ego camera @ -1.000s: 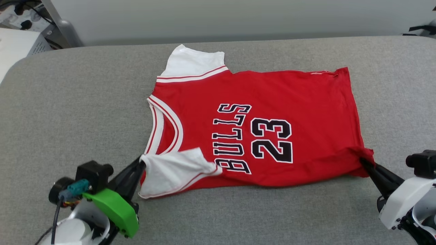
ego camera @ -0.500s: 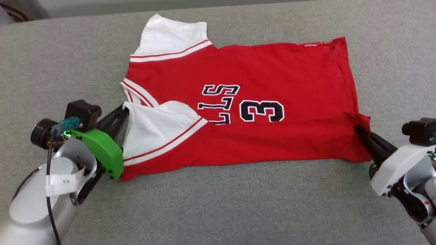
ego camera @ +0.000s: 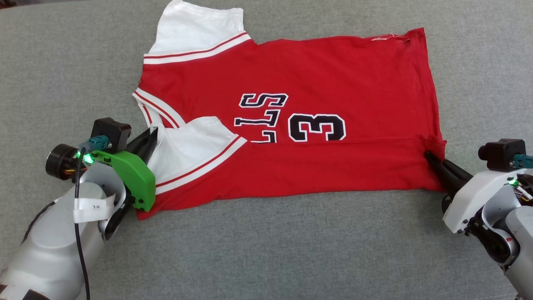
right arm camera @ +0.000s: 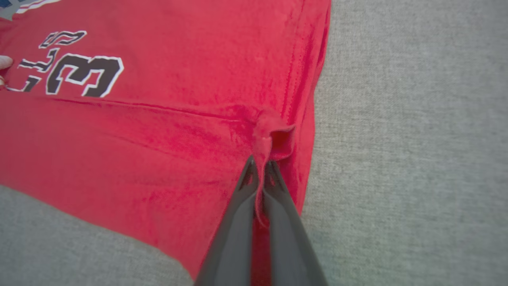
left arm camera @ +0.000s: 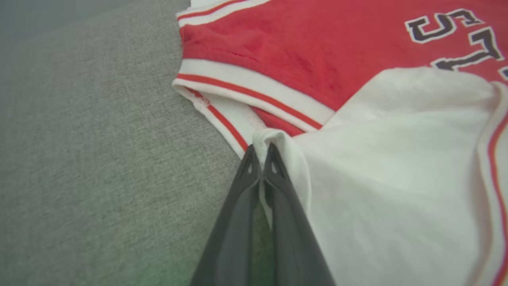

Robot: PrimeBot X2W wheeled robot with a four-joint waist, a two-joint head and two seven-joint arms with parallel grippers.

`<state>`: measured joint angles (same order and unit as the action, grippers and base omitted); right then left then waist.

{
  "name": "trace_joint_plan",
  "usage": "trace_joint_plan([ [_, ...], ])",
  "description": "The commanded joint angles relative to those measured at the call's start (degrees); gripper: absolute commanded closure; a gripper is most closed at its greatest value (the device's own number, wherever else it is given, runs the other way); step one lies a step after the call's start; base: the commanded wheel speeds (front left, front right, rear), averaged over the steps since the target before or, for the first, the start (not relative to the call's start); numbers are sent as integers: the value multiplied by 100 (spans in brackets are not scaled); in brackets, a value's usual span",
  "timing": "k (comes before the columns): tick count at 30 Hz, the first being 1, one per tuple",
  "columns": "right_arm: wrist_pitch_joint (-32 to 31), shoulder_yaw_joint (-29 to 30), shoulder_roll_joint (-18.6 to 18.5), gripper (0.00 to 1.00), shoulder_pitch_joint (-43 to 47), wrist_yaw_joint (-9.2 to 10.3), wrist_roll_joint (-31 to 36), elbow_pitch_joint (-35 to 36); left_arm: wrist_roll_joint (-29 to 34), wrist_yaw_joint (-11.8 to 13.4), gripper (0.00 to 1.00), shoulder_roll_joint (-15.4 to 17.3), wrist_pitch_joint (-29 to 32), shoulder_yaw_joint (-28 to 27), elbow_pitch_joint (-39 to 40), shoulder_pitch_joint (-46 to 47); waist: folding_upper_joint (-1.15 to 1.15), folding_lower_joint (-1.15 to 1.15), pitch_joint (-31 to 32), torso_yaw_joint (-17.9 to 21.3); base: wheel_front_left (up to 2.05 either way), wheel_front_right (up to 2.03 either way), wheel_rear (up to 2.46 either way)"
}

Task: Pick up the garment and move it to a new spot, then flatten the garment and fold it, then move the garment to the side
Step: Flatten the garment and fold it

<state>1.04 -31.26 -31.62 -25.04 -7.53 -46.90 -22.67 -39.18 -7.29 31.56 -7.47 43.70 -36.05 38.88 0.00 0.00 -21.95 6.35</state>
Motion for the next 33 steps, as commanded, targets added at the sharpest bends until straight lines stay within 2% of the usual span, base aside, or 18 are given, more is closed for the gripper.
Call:
trace_joint_plan([
  [1,54,-40,-46,98,-18,4,-57,-56,-120,-18,97,-151,17,184,-173,-34,0,0,67,-41,0,0,0],
  [2,96,-53,-85,61,-1,4,-68,-32,-180,-18,57,-160,-35,234,-255,2,0,0,116,-53,0,0,0],
  [3,134,-52,-124,10,16,4,-71,-1,-206,-19,0,-154,-74,279,-305,37,0,0,156,-66,0,0,0],
  [4,197,-19,-168,0,43,4,-82,47,-235,-19,0,-140,-156,314,-341,88,0,0,210,-85,0,0,0],
  [9,380,199,-358,0,223,4,-75,389,-477,-19,0,58,-293,358,-315,303,0,0,480,-158,0,0,0],
  [13,384,438,-462,0,434,4,20,671,-915,-19,0,349,127,437,73,480,0,0,659,-225,0,0,0],
  [19,209,699,-437,0,711,4,231,944,-1601,-19,0,840,1246,593,873,870,0,0,846,-338,0,0,0],
  [22,91,820,-379,0,817,4,314,1026,-2130,-19,0,987,2180,720,1205,986,0,0,927,-384,0,0,0],
  [26,-60,938,-303,0,892,4,405,1123,-2712,-19,0,1030,3247,814,1431,1126,0,0,966,-413,0,0,0],
  [27,-157,990,-228,0,897,4,454,1198,-2813,16,0,1012,3834,993,1429,1193,0,0,965,-397,0,0,0],
  [33,-310,1016,-125,0,865,4,504,1268,-2775,35,0,875,4563,1413,1279,1167,0,0,891,-301,0,0,0],
])
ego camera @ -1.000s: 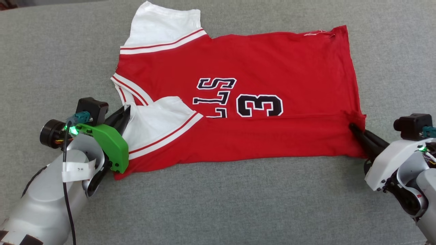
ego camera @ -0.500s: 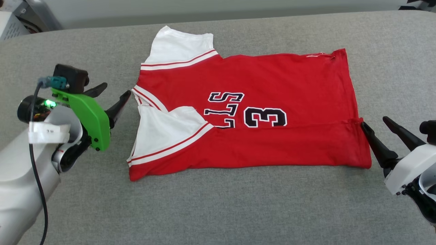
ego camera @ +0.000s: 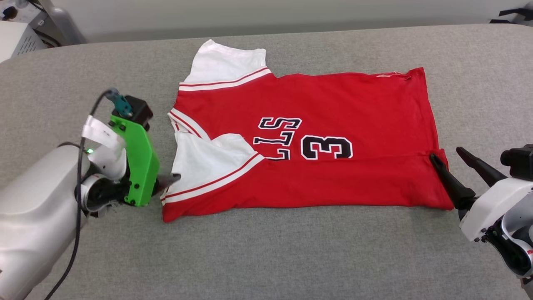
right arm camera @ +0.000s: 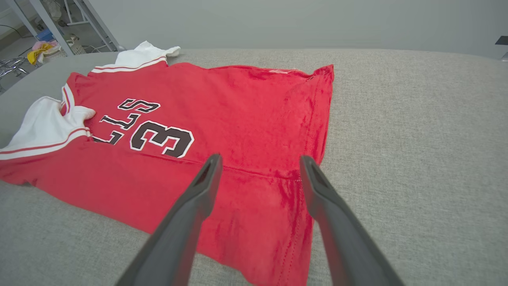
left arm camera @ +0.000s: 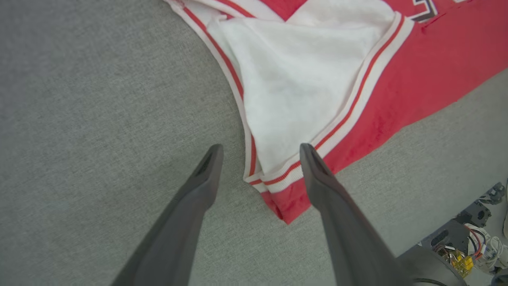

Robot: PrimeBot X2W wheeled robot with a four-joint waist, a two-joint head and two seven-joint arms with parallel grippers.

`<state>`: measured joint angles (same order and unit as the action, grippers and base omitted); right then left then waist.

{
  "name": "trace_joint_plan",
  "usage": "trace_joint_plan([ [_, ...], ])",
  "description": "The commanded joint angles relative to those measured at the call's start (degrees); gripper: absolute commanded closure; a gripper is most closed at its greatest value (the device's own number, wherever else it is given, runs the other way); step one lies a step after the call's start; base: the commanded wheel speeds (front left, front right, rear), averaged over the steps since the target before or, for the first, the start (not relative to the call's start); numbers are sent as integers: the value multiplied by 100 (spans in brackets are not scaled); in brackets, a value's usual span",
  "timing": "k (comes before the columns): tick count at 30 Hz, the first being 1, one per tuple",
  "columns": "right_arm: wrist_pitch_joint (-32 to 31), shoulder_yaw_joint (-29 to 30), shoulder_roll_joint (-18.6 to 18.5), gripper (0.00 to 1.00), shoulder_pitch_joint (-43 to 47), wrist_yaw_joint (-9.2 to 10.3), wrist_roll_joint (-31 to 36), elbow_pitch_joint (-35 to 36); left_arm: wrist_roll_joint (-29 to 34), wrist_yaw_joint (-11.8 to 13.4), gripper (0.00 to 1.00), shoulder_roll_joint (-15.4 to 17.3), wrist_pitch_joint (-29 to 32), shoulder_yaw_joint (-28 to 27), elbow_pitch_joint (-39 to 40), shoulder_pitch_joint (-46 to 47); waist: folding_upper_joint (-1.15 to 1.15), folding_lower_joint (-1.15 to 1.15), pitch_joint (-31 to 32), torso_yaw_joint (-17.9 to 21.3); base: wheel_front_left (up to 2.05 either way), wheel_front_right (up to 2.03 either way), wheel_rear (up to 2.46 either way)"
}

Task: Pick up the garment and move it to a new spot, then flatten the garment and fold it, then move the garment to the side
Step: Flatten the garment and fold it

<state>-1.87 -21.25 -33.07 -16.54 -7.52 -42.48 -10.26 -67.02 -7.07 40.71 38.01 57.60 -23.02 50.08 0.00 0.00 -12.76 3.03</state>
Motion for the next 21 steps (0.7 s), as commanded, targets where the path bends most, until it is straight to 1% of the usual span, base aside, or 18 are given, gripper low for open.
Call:
trace_joint_plan([
  [1,-37,13,32,0,6,3,66,30,36,12,0,-61,76,86,-64,28,0,0,-42,49,0,0,0],
  [5,-83,-10,93,0,-45,3,77,42,183,-2,0,-124,215,355,-322,-90,0,0,-123,134,0,0,0],
  [10,-84,-50,162,0,-94,3,82,23,153,-21,0,-353,201,557,-765,-312,0,0,-249,202,0,0,0],
  [15,-70,-101,187,0,-150,3,77,-12,106,-35,0,-536,142,743,-990,-528,0,0,-307,237,0,0,0],
  [16,-68,-102,183,0,-165,3,72,-24,85,-37,13,-554,104,762,-1014,-559,0,0,-308,240,0,0,0],
  [17,-68,-99,172,0,-184,3,74,-30,87,-38,100,-561,59,783,-1014,-570,0,0,-305,239,0,0,0],
  [21,-98,-53,41,0,-310,3,145,8,87,-40,100,-487,-284,793,-917,-546,0,0,-241,215,0,0,0],
])
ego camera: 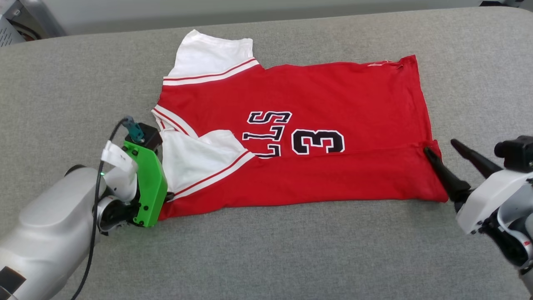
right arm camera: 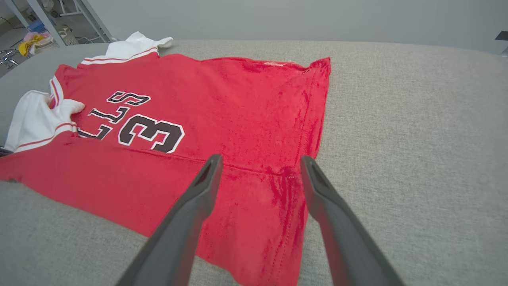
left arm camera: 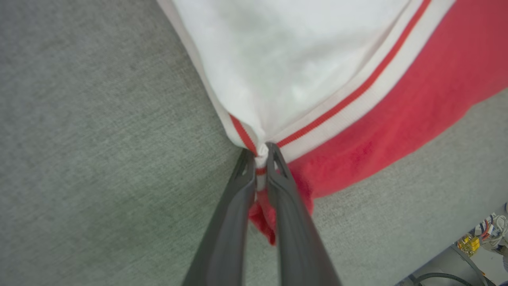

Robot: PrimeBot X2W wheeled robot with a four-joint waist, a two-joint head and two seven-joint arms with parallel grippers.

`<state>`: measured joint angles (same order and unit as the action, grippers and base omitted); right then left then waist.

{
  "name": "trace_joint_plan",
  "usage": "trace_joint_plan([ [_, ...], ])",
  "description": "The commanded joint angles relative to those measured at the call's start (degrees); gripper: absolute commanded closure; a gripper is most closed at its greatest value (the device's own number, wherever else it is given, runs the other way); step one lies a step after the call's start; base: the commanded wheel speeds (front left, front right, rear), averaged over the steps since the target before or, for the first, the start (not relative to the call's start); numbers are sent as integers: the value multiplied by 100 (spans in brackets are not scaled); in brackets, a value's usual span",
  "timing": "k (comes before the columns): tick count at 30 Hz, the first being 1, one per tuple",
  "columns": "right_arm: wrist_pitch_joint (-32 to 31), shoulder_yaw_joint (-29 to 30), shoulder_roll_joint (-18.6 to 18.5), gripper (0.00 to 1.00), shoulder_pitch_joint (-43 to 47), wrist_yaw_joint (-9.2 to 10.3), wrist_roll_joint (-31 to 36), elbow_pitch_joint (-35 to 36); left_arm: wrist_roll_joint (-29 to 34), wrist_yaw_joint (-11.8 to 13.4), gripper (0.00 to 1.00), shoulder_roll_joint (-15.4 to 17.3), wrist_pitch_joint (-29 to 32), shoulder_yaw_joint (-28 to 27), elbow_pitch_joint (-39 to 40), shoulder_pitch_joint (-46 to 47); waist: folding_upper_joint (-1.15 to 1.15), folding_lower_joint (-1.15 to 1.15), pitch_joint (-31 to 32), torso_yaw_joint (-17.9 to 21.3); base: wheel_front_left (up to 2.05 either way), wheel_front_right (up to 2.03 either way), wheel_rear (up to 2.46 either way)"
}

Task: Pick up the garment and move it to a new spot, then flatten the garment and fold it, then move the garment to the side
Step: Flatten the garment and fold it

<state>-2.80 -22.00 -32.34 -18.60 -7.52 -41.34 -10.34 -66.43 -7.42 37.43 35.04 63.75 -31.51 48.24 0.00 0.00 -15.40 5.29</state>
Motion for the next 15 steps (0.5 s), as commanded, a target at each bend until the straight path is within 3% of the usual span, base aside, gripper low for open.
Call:
trace_joint_plan([
  [1,-25,56,-96,0,-153,3,65,41,63,-5,100,-113,-106,192,-8,-335,0,0,50,-25,0,0,0],
  [8,-666,222,-713,0,-478,3,210,299,228,-6,100,193,-928,192,501,-155,0,0,150,-158,0,0,0],
  [15,-2349,32,-1405,0,-638,3,-326,702,423,-6,100,418,-1238,239,1004,-11,0,0,141,-303,0,0,0],
])
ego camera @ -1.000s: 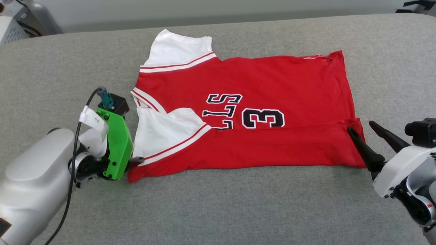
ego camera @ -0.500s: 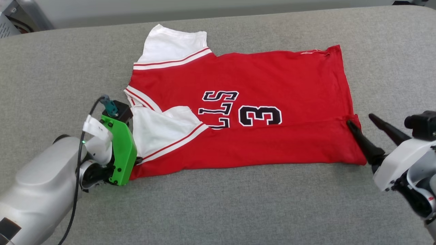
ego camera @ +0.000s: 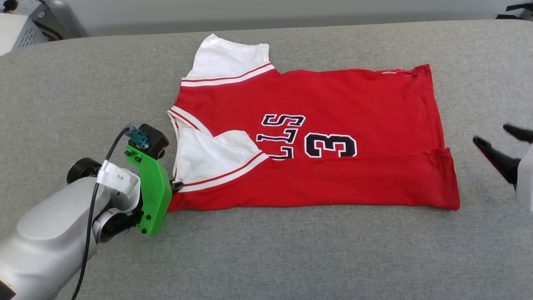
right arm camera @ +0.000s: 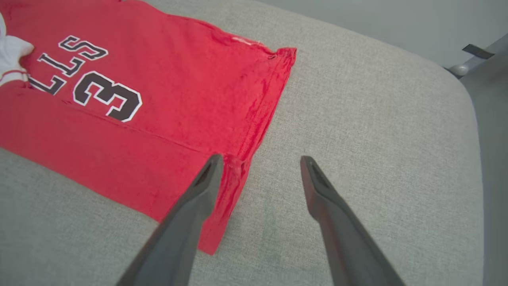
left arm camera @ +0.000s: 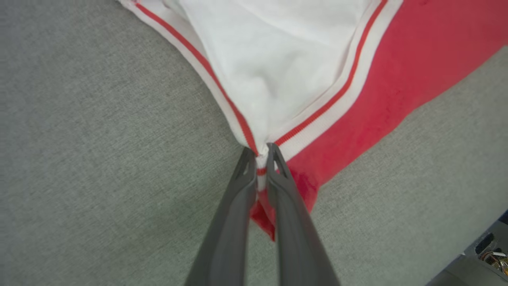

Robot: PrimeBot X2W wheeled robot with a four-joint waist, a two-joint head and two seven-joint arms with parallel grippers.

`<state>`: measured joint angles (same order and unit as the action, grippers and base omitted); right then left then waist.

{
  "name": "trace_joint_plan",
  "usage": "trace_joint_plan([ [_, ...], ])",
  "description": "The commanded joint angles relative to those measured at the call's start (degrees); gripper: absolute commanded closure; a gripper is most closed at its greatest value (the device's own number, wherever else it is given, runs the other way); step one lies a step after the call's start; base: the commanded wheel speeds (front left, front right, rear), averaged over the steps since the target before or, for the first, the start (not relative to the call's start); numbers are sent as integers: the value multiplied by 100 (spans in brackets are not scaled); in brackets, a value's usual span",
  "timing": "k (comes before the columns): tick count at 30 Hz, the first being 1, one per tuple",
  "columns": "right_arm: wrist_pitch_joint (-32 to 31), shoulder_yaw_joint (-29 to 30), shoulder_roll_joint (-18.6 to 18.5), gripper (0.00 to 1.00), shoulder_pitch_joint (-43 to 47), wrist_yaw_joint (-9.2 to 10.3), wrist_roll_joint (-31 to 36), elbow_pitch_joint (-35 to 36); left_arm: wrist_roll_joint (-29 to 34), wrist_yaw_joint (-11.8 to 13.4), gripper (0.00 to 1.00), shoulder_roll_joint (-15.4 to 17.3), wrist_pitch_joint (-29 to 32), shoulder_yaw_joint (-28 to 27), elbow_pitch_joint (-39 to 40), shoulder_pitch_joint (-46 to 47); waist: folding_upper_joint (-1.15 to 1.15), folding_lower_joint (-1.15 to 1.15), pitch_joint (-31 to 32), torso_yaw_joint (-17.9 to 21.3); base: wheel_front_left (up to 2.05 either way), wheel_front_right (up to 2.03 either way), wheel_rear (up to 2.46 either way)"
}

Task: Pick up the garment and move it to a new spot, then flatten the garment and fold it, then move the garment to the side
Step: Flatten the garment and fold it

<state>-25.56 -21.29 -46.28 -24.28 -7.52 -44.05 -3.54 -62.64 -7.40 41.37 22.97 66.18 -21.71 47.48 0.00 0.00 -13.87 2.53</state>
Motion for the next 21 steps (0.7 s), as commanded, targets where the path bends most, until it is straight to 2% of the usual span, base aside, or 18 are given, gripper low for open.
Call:
trace_joint_plan([
  [1,-372,-112,-93,0,-67,3,-164,57,71,0,100,36,-54,-9,94,84,0,0,-33,-51,0,0,0],
  [5,-1128,-366,-207,0,-84,3,-392,92,158,37,100,49,-97,-13,259,155,0,0,-123,-128,0,0,0],
  [8,-1320,-479,-94,0,-108,3,-422,-38,198,35,100,27,-126,-13,302,207,0,0,-206,-176,0,0,0],
  [17,-1052,-826,508,0,-186,3,-225,-1059,358,43,100,-60,-223,-14,367,392,0,0,-533,-316,0,0,0],
  [21,-944,-1202,709,0,-43,3,-192,-1482,391,49,100,-107,-303,-19,323,419,0,0,-635,-360,0,0,0],
])
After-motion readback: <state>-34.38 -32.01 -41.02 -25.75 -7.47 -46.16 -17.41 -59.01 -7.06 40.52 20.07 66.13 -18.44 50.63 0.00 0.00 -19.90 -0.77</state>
